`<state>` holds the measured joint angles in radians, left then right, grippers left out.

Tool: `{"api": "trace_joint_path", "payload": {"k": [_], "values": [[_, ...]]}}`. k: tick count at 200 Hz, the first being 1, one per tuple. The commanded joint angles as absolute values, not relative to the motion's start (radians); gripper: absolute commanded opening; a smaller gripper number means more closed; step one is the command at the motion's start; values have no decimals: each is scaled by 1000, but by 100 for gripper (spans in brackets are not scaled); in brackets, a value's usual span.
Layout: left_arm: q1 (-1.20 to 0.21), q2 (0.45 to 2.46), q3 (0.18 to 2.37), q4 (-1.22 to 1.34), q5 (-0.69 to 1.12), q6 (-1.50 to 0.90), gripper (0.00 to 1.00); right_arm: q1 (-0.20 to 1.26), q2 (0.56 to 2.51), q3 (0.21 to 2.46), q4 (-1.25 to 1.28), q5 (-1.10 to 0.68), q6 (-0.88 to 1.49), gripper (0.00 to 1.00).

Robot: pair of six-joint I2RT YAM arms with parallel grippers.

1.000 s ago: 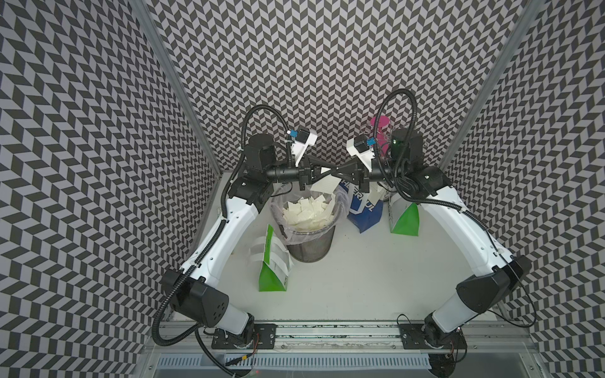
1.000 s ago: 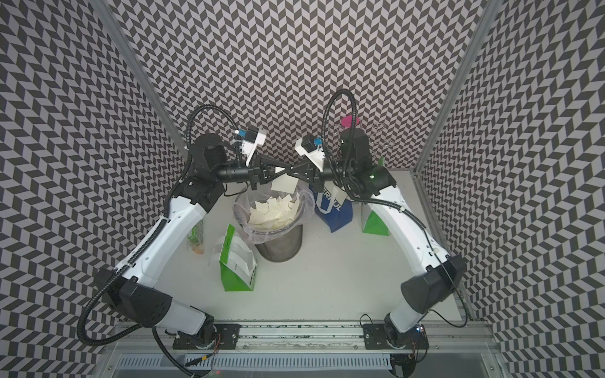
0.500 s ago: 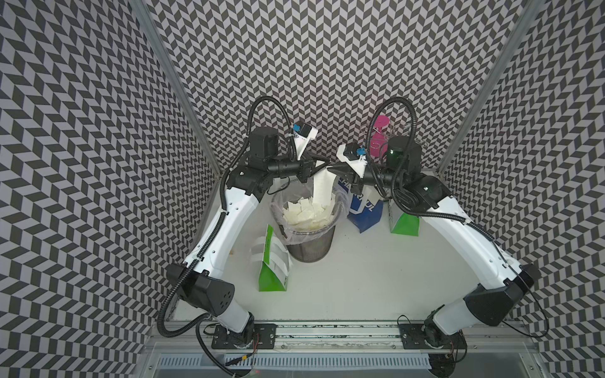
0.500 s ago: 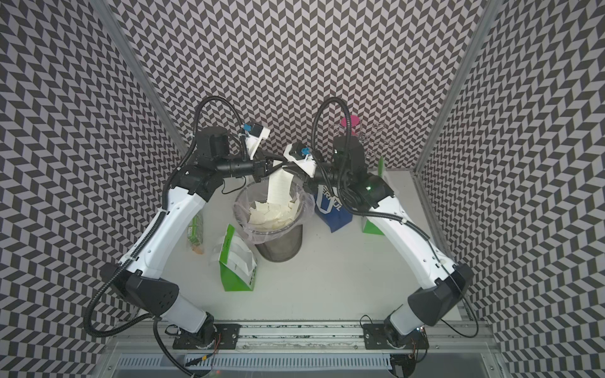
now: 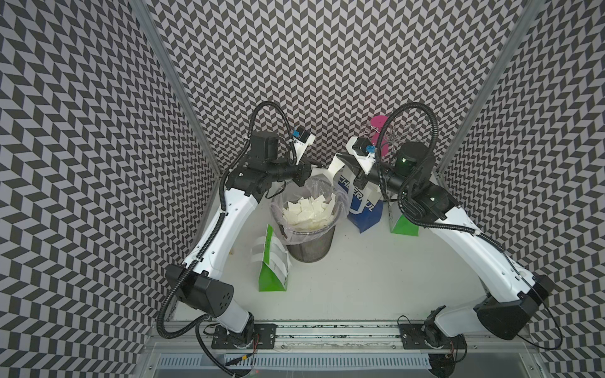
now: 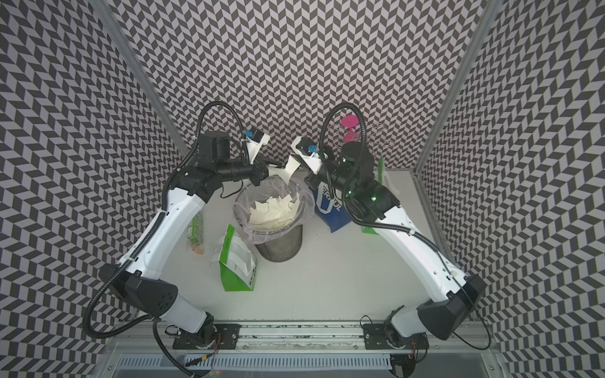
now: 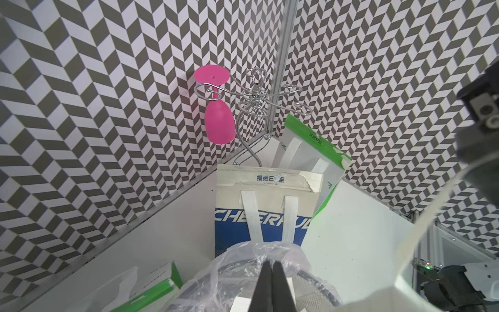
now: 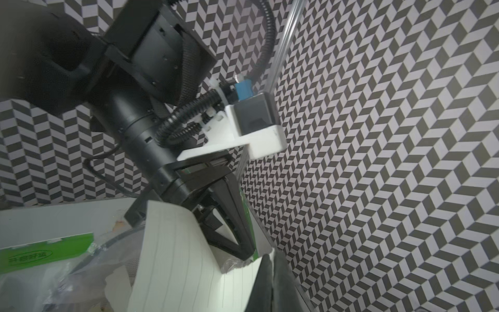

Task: Shred takeout receipts and throw away
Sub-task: Shred the takeout receipt, then place the takeout receipt in the trash bin, then shred the takeout receipt.

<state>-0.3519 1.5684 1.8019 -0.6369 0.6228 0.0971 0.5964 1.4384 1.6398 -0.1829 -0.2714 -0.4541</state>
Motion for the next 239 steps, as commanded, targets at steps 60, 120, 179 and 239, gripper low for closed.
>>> {"api": "trace_joint_path", "payload": {"k": [60, 120, 179, 239], "values": [[-268, 1418, 1688, -598, 594, 145, 0, 413, 1345, 1617, -62, -73, -143, 0], [-265, 1404, 1638, -420, 709, 46, 0, 493, 1502, 1627, -56, -698, -46, 0], [-265, 1381, 1578, -282, 775, -18, 0, 571, 1624, 1605, -30, -745, -2, 41], [-271, 1364, 1488, -52, 890, -161, 0, 578, 1706, 1569, 254, -931, 254, 58]]}}
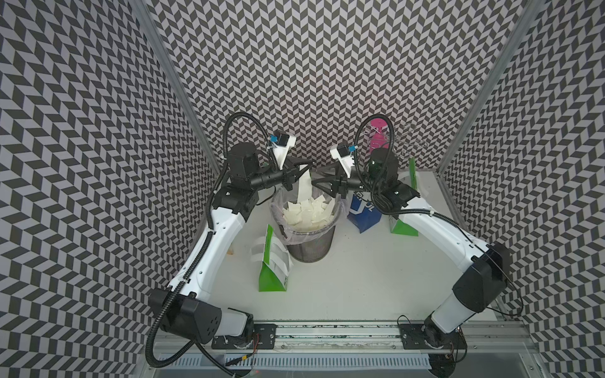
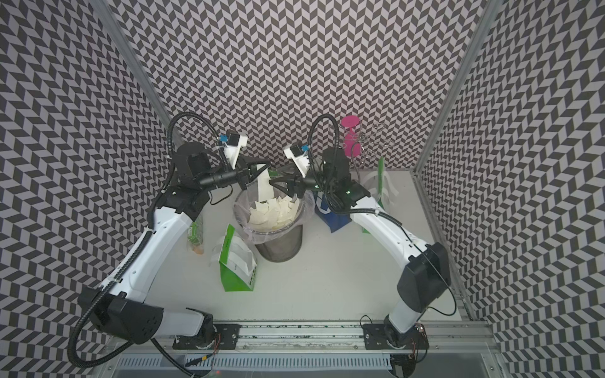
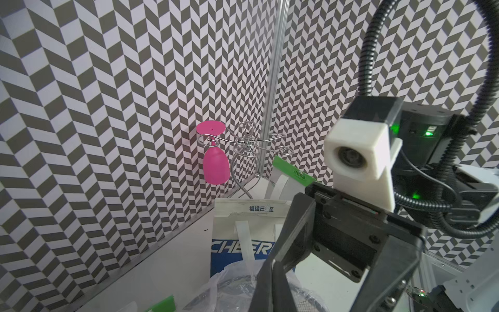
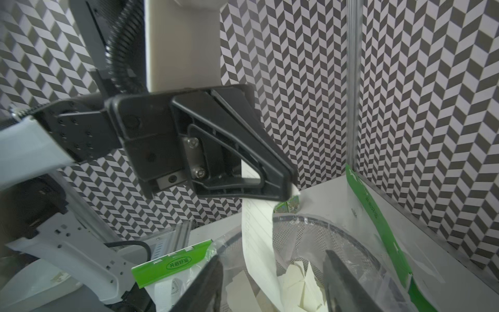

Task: Shred takeout receipts and throw away
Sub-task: Shred the takeout receipt.

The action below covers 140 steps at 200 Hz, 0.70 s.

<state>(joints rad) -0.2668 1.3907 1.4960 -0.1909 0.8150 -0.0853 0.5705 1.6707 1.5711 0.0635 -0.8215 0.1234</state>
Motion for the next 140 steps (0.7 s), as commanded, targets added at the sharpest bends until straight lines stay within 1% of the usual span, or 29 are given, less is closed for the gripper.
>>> {"api": "trace_joint_path", "payload": {"k": [1, 21, 34, 51, 60, 75, 92, 119, 140], "values": [[-272, 1364, 1487, -49, 892, -163, 0, 578, 1707, 1569, 257, -934, 257, 58], [-279, 1365, 1478, -20, 905, -183, 0, 583, 1736, 1574, 337, -989, 325, 57], [-281, 1363, 1472, -2, 906, -194, 0, 590, 1756, 1601, 324, -1008, 322, 55], [-282, 1361, 1459, 33, 921, -219, 0, 595, 1777, 1624, 316, -1015, 323, 49], [-284, 1362, 1452, 45, 928, -228, 0, 595, 1783, 1631, 337, -1023, 345, 37], [-285, 1365, 1448, 43, 928, -227, 0, 595, 1790, 1652, 337, -1025, 355, 20], [-285, 1363, 1449, 22, 920, -212, 0, 594, 1785, 1680, 245, -979, 285, 0], [-282, 1366, 1500, -137, 840, -109, 0, 589, 1751, 1722, 35, -789, 107, 0], [-280, 1376, 1542, -298, 734, -9, 0, 589, 1700, 1720, -27, -594, 22, 0]]}}
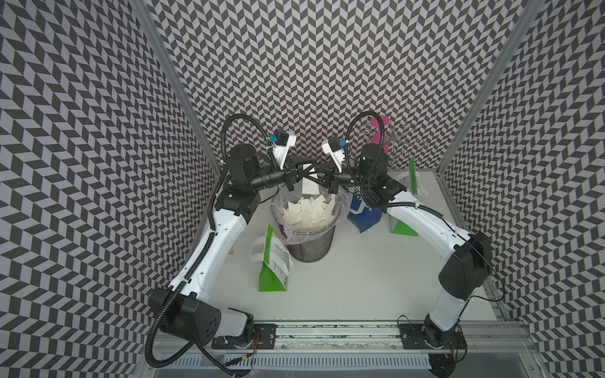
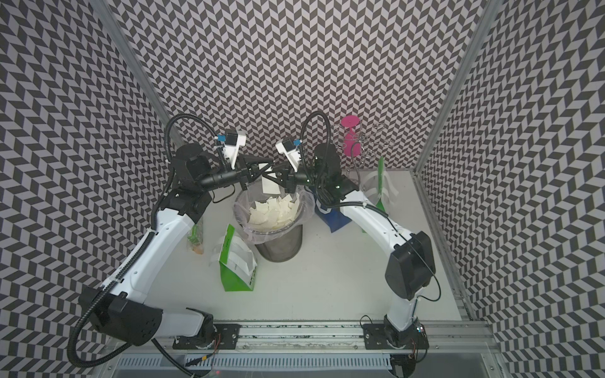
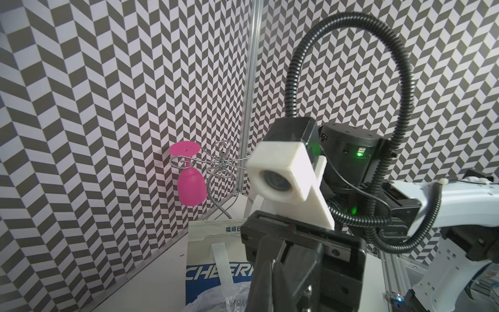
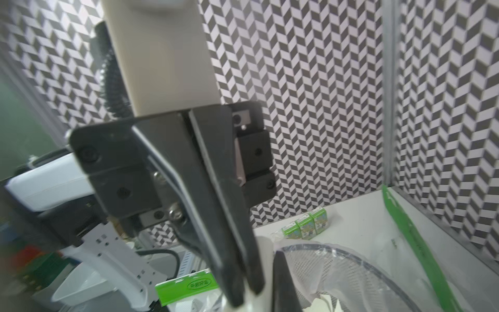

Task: Shred takeout receipts and throw away
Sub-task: Shred the takeout receipt.

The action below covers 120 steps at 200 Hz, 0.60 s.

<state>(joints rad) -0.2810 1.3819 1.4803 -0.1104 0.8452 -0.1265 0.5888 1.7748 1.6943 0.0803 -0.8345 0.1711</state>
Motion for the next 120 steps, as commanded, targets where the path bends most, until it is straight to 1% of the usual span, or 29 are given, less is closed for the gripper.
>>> {"api": "trace_joint_path", "payload": {"k": [1, 19, 32, 46, 59, 94, 120], "values": [[-280, 1376, 1543, -304, 730, -7, 0, 589, 1699, 1720, -29, -586, 18, 0], [-275, 1389, 1571, -393, 651, 24, 0, 594, 1654, 1715, -54, -443, -52, 0], [-275, 1400, 1592, -451, 560, 53, 0, 601, 1617, 1705, -53, -353, -98, 0], [-274, 1419, 1615, -512, 489, 88, 0, 610, 1573, 1678, -25, -282, -134, 0], [-274, 1432, 1624, -539, 465, 96, 0, 621, 1540, 1655, -1, -228, -166, 0], [-275, 1465, 1634, -562, 459, 90, 0, 643, 1469, 1571, 83, -152, -228, 0], [-275, 1483, 1628, -584, 451, 100, 0, 643, 1407, 1497, 172, -157, -235, 0]]}}
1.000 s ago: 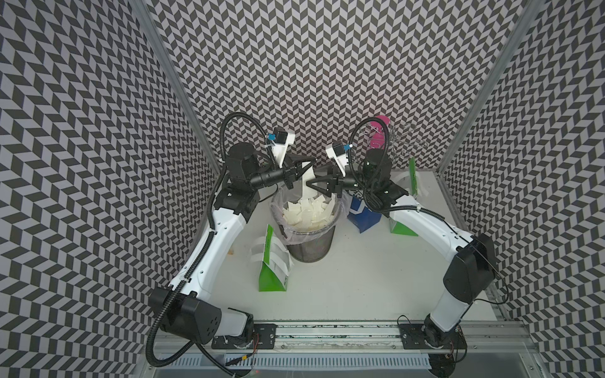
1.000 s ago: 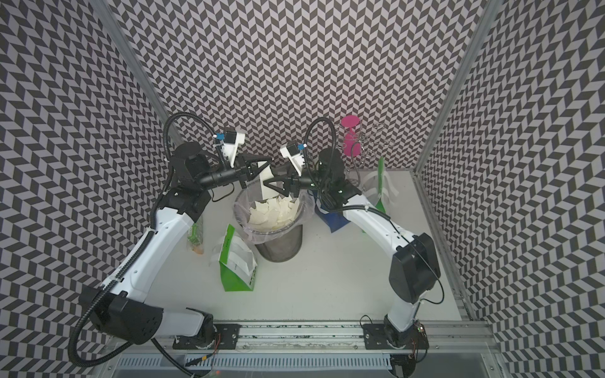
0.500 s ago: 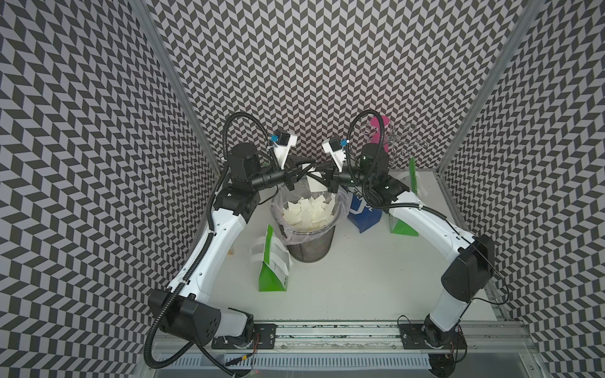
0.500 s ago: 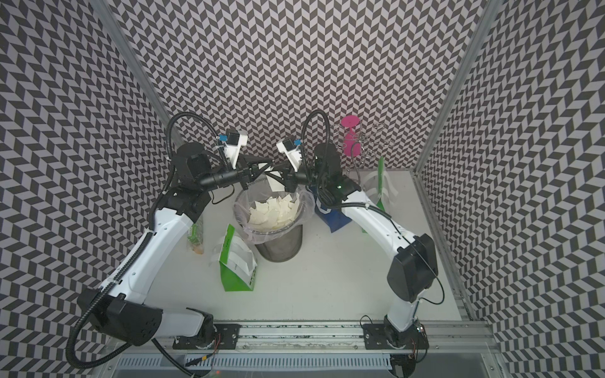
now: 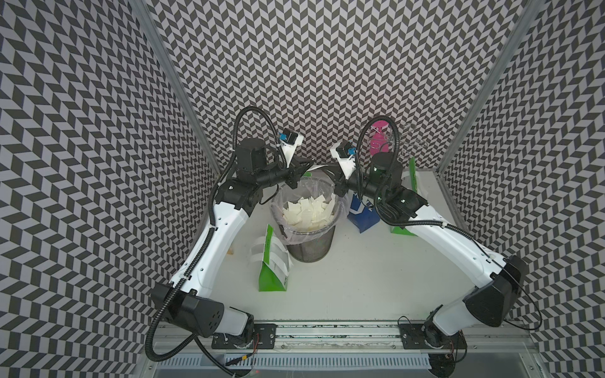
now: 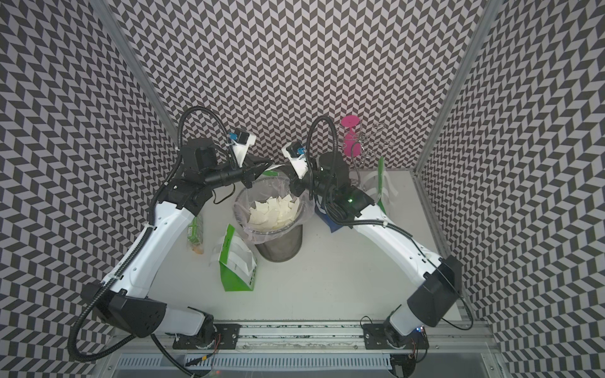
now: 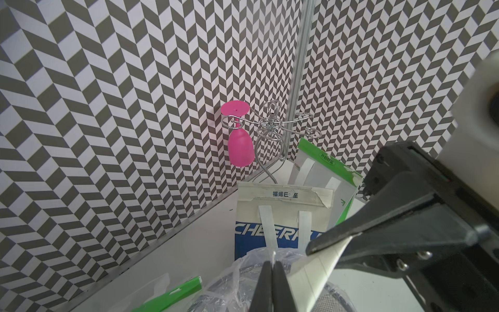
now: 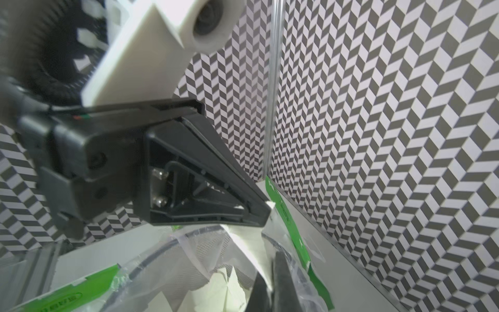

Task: Shred takeout receipts and throw away
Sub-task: Shred the takeout receipt, then place the takeout receipt in the trash bin.

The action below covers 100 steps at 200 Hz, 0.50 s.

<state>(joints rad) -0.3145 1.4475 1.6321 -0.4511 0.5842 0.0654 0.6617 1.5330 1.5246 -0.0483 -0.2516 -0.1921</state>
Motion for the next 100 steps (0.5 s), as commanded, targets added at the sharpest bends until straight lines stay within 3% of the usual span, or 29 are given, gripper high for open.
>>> {"api": "trace_joint_path", "payload": {"k": [1, 53, 100], "values": [[-275, 1483, 1628, -584, 451, 101, 0, 643, 1406, 1495, 175, -158, -236, 0], [-273, 1515, 1646, -622, 424, 112, 0, 643, 1328, 1395, 287, -176, -266, 0], [-272, 1480, 1624, -519, 583, 58, 0, 627, 1346, 1394, 270, -201, -212, 0]]}}
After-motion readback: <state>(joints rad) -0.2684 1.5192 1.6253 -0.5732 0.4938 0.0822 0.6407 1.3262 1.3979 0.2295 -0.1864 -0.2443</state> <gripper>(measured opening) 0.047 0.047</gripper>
